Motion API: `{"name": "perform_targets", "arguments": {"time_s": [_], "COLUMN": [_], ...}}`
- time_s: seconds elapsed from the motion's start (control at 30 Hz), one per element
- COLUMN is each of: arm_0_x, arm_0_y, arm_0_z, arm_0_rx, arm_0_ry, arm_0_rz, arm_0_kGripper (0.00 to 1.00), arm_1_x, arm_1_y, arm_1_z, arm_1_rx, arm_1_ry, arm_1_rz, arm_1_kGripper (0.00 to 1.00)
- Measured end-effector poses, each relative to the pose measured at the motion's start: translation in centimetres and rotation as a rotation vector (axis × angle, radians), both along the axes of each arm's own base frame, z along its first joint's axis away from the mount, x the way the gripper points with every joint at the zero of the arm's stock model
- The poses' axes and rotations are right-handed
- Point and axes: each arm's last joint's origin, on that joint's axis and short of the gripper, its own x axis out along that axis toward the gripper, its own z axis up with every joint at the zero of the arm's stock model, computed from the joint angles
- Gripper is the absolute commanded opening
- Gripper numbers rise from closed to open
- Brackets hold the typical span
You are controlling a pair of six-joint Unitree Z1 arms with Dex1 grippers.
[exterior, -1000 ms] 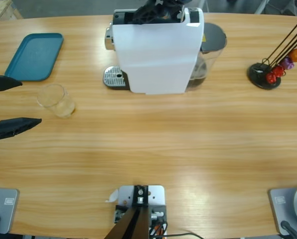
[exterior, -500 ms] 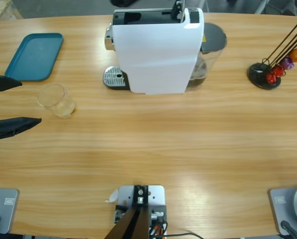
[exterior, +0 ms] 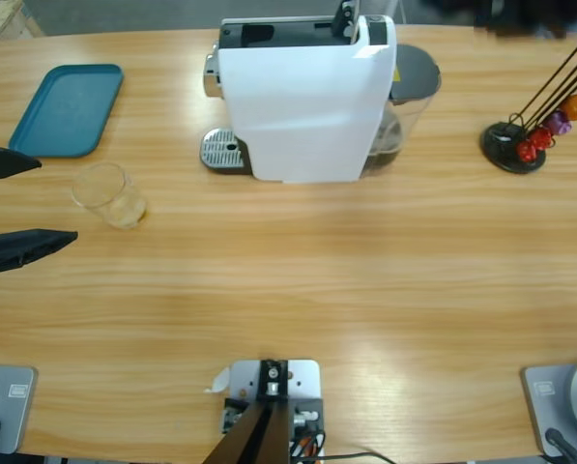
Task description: Pour coffee
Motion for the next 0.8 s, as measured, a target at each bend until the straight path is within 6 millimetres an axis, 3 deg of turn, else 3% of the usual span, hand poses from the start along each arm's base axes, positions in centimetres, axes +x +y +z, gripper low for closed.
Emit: {"name": "perform_targets", "arguments": {"time_s": [0.1,0.17,0.37,0.6,0.67,0.8], "arm_0_x": [-0.1,-0.2,-0.3,-0.4,-0.4,-0.4], "arm_0_y": [0.0,0.0,-0.1,0.0,0.0,0.0], "arm_0_z": [0.1,0.1,0.1,0.2,0.2,0.2], "arm_0_rx": [-0.008,-0.011,-0.011,-0.016,-0.016,-0.016], "arm_0_ry": [-0.001,0.002,0.003,0.001,0.001,0.001], "arm_0_rz": [-0.004,-0.009,-0.013,-0.012,-0.012,-0.012], "arm_0_kGripper": [0.913,0.914,0.913,0.918,0.918,0.918], "arm_1_x": [1.7,2.6,3.9,4.1,4.0,4.1], "arm_1_y": [1.4,2.3,3.8,5.8,6.8,9.1], "arm_1_z": [2.8,3.3,2.0,2.5,2.8,1.4], "arm_1_rx": [0.133,0.174,0.193,0.223,0.227,0.186], "arm_1_ry": [-0.051,-0.049,0.009,0.019,0.024,0.084], "arm_1_rz": [-0.042,-0.058,-0.07,-0.022,0.002,0.028], "arm_1_kGripper": [0.0,0.0,0.0,0.0,0.0,0.0]}}
